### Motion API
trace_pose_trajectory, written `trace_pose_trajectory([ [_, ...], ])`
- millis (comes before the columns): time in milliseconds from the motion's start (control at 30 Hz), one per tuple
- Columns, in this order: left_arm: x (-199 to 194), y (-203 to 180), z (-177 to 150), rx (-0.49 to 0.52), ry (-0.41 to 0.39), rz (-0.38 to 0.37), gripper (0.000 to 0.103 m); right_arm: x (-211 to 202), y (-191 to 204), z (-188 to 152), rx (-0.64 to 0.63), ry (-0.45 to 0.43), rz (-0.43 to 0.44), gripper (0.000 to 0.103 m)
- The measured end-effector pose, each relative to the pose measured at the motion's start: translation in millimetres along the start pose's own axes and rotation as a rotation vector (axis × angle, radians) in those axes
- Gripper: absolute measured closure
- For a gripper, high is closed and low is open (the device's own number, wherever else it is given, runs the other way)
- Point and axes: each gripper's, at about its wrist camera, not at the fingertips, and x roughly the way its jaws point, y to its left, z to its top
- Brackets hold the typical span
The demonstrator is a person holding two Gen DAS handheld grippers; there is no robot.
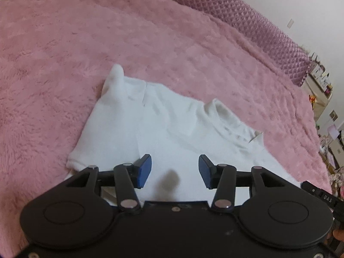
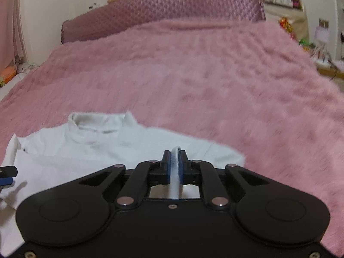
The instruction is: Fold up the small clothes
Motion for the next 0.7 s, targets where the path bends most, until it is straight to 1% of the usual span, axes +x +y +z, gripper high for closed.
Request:
trace_pose_trajectory([
  [100, -3, -1, 4, -0.014, -0.025, -0.009, 0.053, -8, -4, 2, -0.012, -0.033, -0.070, 0.096],
  [233, -8, 4, 8, -0.028, -0.066, 0.005, 0.051, 2, -15, -7, 0.020, 0.022, -0.113, 0.096],
  [333, -6, 13, 10, -0.059, -0.070, 0.045, 0.051, 16, -23, -19, 0.039, 0.064, -0.164, 0.096],
  [400, -1, 20, 11, -0.060, -0.053, 0.070, 0.050, 21, -30, -25, 0.078, 0.097, -0.157, 0.096],
  [433, 2, 24, 11, -0.062, -0.045, 0.100, 0.050, 23, -32, -28, 0.090, 0.103, -0.163, 0.096],
  [500, 5, 33, 9, -0.072, -0.038, 0.156, 0.050, 23, -32, -30, 0.097, 0.102, -0.174, 0.096],
  [567, 6, 43, 8, -0.091, -0.037, 0.183, 0.049, 22, -29, -30, 0.082, 0.094, -0.183, 0.096],
  [633, 7, 50, 7, -0.091, -0.022, 0.231, 0.047, 24, -24, -30, 0.068, 0.103, -0.199, 0.095],
  [700, 8, 57, 6, -0.102, -0.011, 0.236, 0.045, 24, -22, -29, 0.063, 0.106, -0.212, 0.094],
])
